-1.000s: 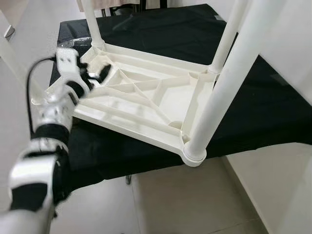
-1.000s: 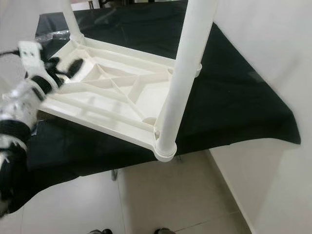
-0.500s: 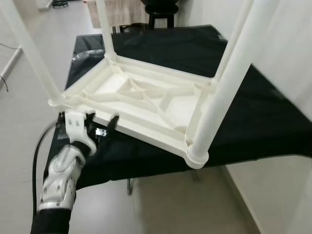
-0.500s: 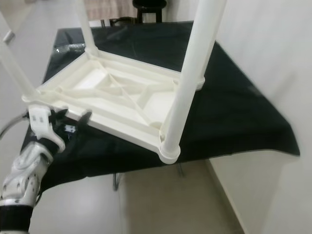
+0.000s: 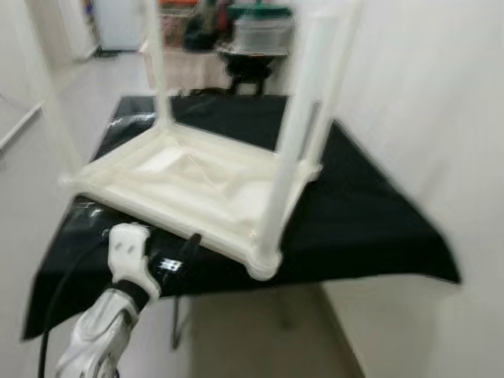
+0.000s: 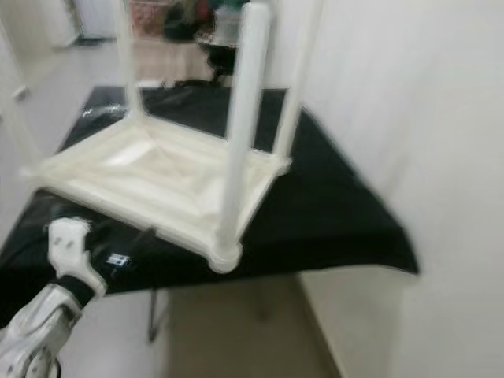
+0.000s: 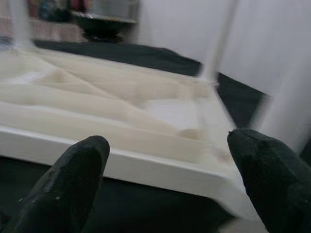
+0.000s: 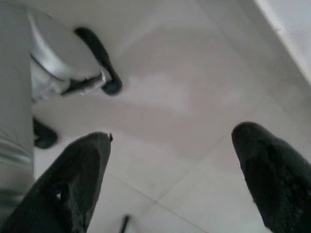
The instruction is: Building children table
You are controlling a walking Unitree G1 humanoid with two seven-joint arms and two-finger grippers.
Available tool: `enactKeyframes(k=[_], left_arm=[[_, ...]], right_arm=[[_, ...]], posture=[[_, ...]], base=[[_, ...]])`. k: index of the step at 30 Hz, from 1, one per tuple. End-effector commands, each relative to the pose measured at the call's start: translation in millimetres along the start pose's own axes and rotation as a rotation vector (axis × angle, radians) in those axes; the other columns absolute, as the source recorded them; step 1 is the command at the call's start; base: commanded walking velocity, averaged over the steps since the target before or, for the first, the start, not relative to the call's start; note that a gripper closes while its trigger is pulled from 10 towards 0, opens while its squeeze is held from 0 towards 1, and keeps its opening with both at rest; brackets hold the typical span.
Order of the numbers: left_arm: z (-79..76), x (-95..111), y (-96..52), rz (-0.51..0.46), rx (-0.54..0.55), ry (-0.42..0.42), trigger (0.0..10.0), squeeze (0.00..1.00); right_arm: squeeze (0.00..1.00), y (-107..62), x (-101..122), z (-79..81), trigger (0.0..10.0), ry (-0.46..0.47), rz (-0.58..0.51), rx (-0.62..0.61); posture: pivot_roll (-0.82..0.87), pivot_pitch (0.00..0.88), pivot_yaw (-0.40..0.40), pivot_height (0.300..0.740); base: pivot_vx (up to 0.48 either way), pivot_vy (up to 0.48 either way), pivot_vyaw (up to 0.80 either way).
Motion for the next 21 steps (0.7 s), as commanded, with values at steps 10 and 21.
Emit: enactKeyframes(k=[10,21], left_arm=[[-20.0,-8.1,5.6,0.033,-0.019,-0.033,10.0,0.0],[-21.8,-9.1,9.8,0.044,-0.002,-0.025,10.0,0.0]], right_arm=[[0.0,-266.9,366.1,126.7,10.0,-0.916,-1.403,0.116],[0.0,-306.4,345.2,173.1,10.0,-1.092,-1.575,0.324]], posture=[[0.02,0.0,-0.083,0.74],[0.01,0.0,-0.086,0.74]], base=[[0.0,-0.384,0.0],[0.0,0.0,0.0]])
Point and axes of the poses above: a point about 5 cm out from each wrist's last joint towards the gripper, its own y axis pointing out of the wrist towards the gripper, its own x axis along the axis of the wrist's last joint, z = x × y, the point moved 5 cm from there along y, pointing out of the wrist towards the gripper, and after that the axes turned 15 degrees about -y, right-handed, at the moved point
